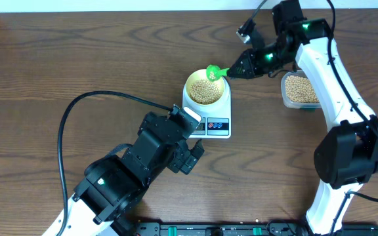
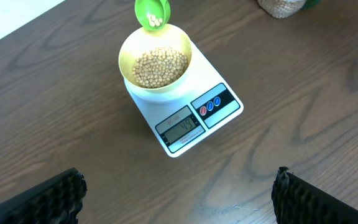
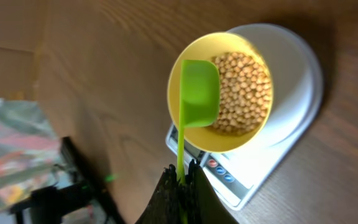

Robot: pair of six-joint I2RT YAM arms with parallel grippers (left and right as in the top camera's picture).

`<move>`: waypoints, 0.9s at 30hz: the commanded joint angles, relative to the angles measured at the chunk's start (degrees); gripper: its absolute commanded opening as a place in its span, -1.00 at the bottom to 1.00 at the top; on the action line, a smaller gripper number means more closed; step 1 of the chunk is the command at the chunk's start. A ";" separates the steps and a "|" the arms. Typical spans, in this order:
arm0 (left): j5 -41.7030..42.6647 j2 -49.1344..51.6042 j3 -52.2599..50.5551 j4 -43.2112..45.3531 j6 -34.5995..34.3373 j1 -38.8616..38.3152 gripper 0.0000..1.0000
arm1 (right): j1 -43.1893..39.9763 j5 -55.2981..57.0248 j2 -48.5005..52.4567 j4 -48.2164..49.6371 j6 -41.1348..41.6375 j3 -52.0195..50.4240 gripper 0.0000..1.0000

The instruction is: Scoop item into bowl and weigh 50g on scale

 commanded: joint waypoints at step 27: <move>-0.74 -0.31 1.73 0.04 0.79 0.24 0.96 | 7.61 20.48 -0.98 -3.65 -5.03 6.97 -0.98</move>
